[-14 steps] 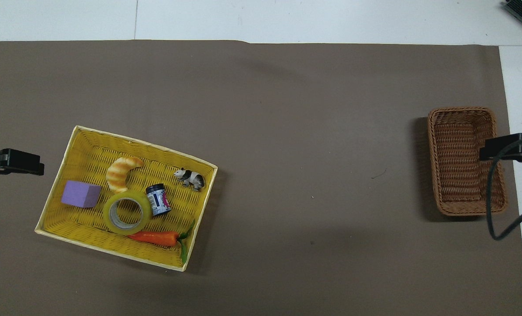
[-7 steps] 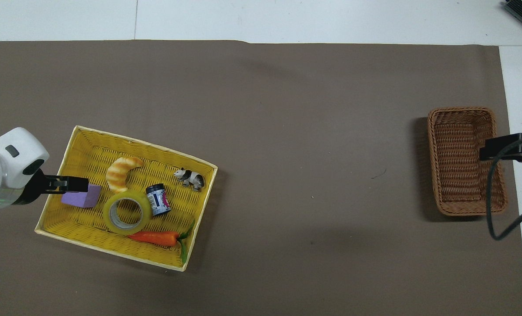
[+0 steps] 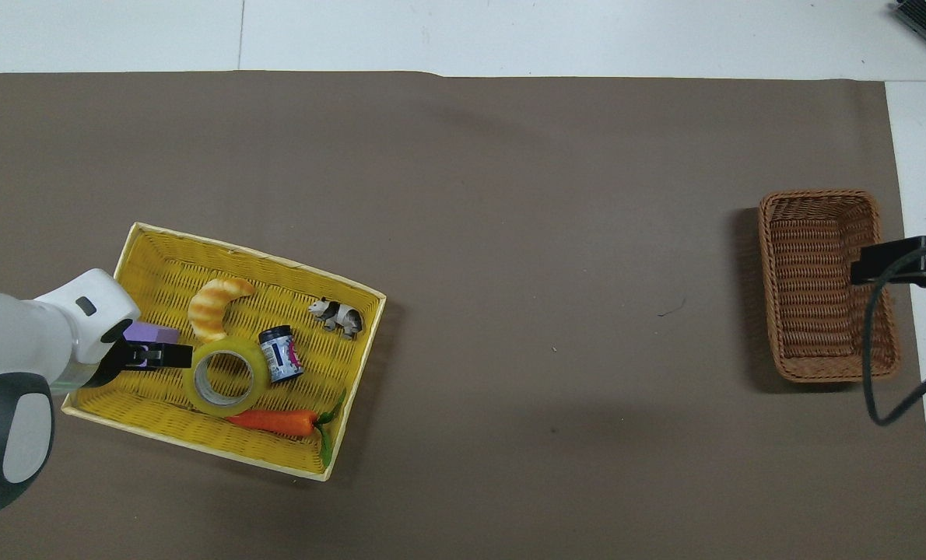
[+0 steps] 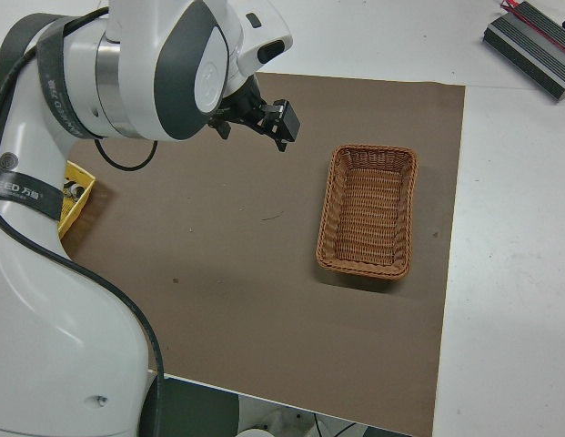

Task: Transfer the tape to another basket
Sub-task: 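Reach the left gripper into the yellow tray toward the tape roll, then grasp the clear tape roll by its rim with the left gripper, then lift the tape with the left gripper while the right gripper reaches toward it, then grasp the tape rim with the right gripper and open the left gripper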

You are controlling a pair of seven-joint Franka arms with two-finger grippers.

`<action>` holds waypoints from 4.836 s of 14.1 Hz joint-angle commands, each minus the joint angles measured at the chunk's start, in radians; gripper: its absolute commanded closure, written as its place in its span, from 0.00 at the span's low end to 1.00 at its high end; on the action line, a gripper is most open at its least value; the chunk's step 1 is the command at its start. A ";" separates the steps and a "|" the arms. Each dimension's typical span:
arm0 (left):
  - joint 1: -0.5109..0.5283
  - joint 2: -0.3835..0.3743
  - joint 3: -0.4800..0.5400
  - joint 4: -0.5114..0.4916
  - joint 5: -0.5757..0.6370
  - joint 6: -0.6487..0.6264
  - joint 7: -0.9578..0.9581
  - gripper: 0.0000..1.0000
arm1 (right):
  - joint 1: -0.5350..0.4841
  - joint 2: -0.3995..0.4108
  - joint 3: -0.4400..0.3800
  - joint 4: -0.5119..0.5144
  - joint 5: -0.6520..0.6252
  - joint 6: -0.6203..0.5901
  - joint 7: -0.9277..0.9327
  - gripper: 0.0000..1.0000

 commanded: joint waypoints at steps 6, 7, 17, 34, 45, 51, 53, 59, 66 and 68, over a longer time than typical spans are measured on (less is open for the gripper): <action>-0.016 0.029 0.009 -0.165 0.009 0.177 -0.081 0.00 | -0.013 0.004 0.004 0.016 0.018 -0.021 -0.018 0.00; -0.016 0.043 0.009 -0.166 0.007 0.189 -0.081 0.02 | -0.013 0.004 0.004 0.016 0.018 -0.019 -0.018 0.00; -0.028 0.097 0.009 -0.137 0.007 0.240 -0.075 1.00 | -0.013 0.004 0.004 0.016 0.018 -0.020 -0.018 0.00; -0.048 0.140 -0.004 0.561 -0.045 -0.621 -0.061 1.00 | -0.010 0.001 0.006 0.013 0.018 -0.030 -0.032 0.00; -0.379 0.146 -0.010 0.559 -0.300 -0.377 -0.380 1.00 | 0.054 -0.016 0.075 -0.020 0.273 -0.045 -0.229 0.00; -0.488 0.172 -0.068 0.556 -0.368 -0.110 -0.579 1.00 | 0.078 -0.016 0.078 -0.097 0.510 -0.001 -0.210 0.00; -0.518 0.200 -0.070 0.558 -0.407 -0.043 -0.607 1.00 | 0.079 -0.014 0.078 -0.131 0.592 0.031 -0.210 0.00; -0.587 0.273 -0.112 0.636 -0.407 0.062 -0.947 1.00 | 0.105 -0.023 0.076 -0.227 0.713 0.095 -0.270 0.00; -0.587 0.304 -0.134 0.719 -0.402 0.034 -1.000 1.00 | 0.062 -0.039 0.072 -0.255 0.695 0.082 -0.390 0.67; -0.587 0.304 -0.134 0.719 -0.402 0.034 -1.000 1.00 | 0.053 -0.039 0.072 -0.254 0.695 0.081 -0.382 0.94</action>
